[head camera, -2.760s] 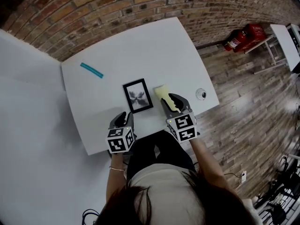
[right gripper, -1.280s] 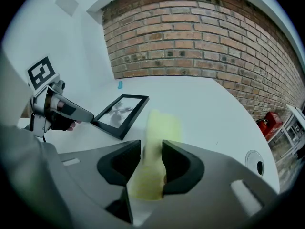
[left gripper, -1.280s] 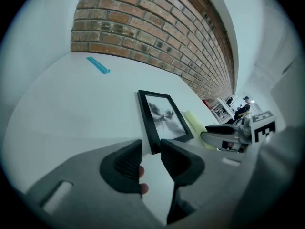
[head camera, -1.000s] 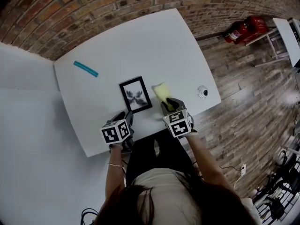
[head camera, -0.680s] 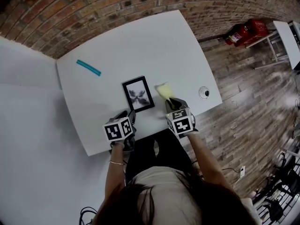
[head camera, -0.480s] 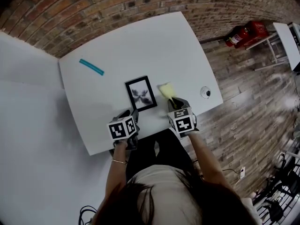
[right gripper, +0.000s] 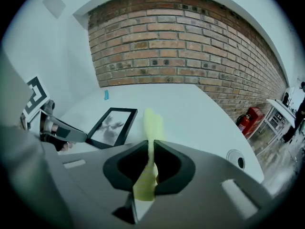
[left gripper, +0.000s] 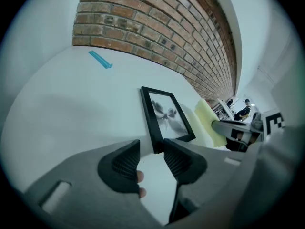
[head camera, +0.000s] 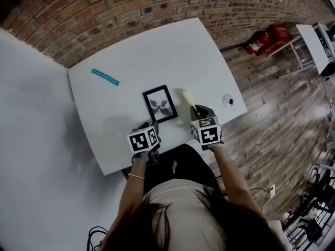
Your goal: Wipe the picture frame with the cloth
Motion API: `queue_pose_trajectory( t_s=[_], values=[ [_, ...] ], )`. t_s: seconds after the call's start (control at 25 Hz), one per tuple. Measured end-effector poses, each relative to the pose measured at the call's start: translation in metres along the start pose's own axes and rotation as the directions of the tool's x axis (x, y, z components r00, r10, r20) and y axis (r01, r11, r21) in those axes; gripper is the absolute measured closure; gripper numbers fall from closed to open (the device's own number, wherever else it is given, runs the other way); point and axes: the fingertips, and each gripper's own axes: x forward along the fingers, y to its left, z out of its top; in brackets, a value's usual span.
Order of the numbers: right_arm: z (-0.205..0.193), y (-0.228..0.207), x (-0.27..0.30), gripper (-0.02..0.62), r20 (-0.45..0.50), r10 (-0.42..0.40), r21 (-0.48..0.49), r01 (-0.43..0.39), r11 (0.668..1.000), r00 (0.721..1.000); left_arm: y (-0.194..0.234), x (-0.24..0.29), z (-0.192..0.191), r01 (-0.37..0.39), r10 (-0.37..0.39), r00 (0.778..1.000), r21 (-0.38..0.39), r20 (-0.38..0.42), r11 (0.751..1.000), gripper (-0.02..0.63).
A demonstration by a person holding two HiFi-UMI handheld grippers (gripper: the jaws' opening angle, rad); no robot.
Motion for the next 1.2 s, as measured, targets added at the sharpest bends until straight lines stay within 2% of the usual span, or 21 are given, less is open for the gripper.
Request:
queue_pose_trajectory(
  t_s=[0.4,0.8,1.2],
  values=[
    [0.024,0.011,-0.007,0.558,0.064,0.025,0.012,-0.026,1.000,0.998,-0.004,0.000,-0.001,0.001,-0.001,1.000,0.002,0.002,1.000,0.446],
    [0.066,0.038,0.015,0.558,0.110,0.137,-0.111,-0.125,0.986,0.984,-0.001,0.001,0.000,-0.007,0.007,1.000,-0.023,0.001,1.000,0.446],
    [0.087,0.072,0.037,0.558,0.094,0.274,-0.209,-0.250,0.946,0.957,-0.003,0.002,0.001,-0.017,0.018,1.000,-0.055,0.022,0.998,0.445]
  ],
)
